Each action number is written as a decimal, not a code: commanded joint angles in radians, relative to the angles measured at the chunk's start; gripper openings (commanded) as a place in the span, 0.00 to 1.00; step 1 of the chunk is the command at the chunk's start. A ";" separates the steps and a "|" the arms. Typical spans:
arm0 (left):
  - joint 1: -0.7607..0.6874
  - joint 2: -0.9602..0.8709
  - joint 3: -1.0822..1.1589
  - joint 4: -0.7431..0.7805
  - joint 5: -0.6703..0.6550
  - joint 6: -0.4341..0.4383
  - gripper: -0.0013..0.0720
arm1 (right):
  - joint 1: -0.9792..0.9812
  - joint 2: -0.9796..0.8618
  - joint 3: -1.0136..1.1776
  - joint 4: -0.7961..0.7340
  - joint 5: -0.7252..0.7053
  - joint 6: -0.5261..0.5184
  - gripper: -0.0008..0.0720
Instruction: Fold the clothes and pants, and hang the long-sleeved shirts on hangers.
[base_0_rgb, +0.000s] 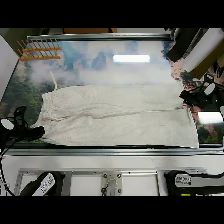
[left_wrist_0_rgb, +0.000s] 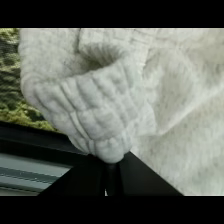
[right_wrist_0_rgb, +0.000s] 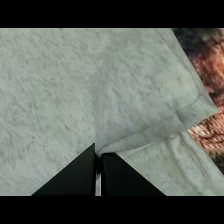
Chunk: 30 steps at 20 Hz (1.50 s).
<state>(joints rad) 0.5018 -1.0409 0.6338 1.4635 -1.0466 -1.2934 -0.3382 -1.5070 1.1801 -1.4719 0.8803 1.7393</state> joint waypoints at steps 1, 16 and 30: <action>0.001 0.001 0.000 0.000 0.000 -0.001 0.05 | -0.001 0.032 -0.071 -0.031 0.016 0.027 0.06; 0.000 0.001 0.000 -0.001 -0.001 -0.002 0.05 | -0.594 0.542 -0.529 0.163 0.315 -0.130 0.88; 0.000 0.001 0.000 -0.001 -0.001 -0.005 0.05 | -0.674 0.552 -0.777 0.367 0.106 -0.279 0.79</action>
<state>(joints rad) 0.5018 -1.0409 0.6338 1.4631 -1.0473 -1.2968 -1.0100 -0.9489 0.4156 -1.1389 1.0195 1.4899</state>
